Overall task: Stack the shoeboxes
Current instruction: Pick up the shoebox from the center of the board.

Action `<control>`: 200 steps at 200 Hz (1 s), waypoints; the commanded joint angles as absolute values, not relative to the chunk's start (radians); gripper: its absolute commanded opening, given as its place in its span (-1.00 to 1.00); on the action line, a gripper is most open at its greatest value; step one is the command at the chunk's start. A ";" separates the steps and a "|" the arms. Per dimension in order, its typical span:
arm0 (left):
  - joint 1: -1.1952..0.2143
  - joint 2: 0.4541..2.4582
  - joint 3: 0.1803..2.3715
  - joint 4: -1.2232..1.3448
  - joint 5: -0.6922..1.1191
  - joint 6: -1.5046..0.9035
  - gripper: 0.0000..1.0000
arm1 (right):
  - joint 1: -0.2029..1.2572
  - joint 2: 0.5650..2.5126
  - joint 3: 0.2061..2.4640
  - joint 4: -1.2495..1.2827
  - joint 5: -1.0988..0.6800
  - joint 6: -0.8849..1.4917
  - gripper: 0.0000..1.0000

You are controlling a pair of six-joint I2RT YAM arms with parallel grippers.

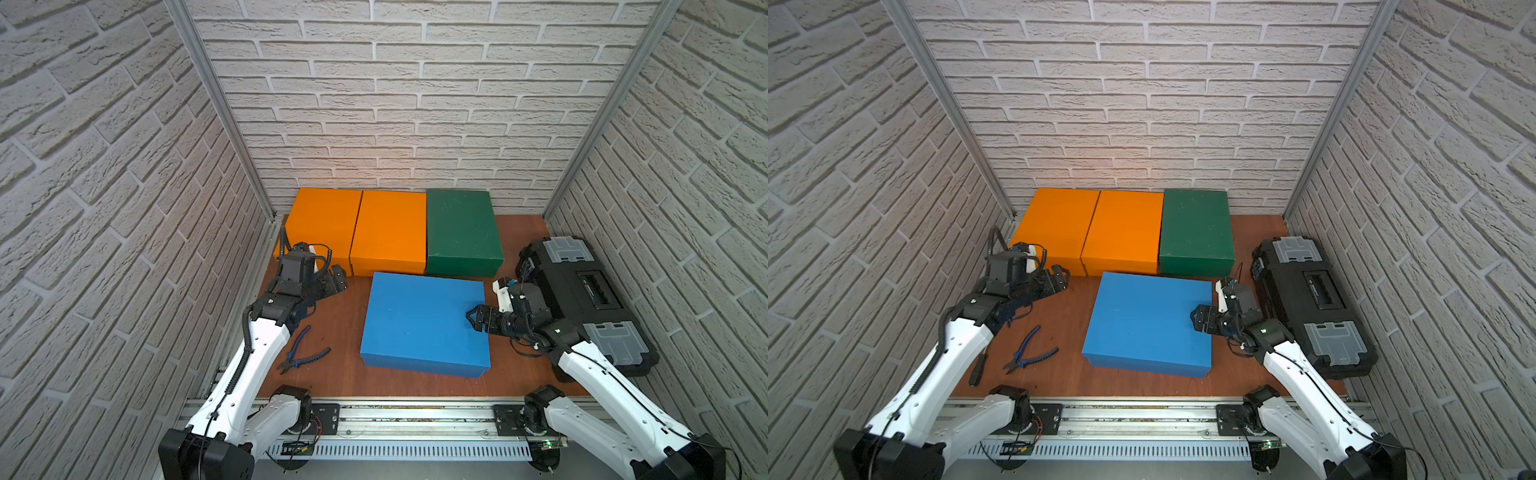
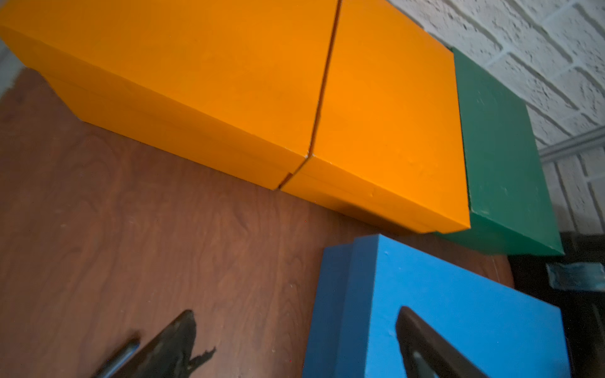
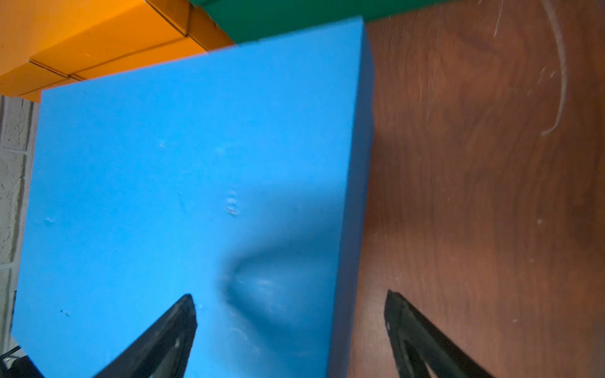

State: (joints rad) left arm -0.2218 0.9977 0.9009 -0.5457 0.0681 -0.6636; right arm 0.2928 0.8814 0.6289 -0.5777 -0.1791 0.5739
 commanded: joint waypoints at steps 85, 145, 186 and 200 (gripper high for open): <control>-0.371 1.139 0.677 -0.133 0.383 -0.863 0.79 | 0.149 0.859 0.439 -0.283 -0.507 0.726 0.69; -0.408 1.255 0.629 0.025 0.450 -0.927 0.38 | 0.148 0.886 0.370 -0.109 -0.594 0.794 0.52; -0.429 1.278 0.645 0.034 0.463 -0.941 0.19 | 0.154 0.889 0.330 -0.013 -0.635 0.857 0.39; -0.437 1.276 0.659 0.023 0.469 -0.943 0.15 | 0.166 0.881 0.334 -0.008 -0.639 0.868 0.27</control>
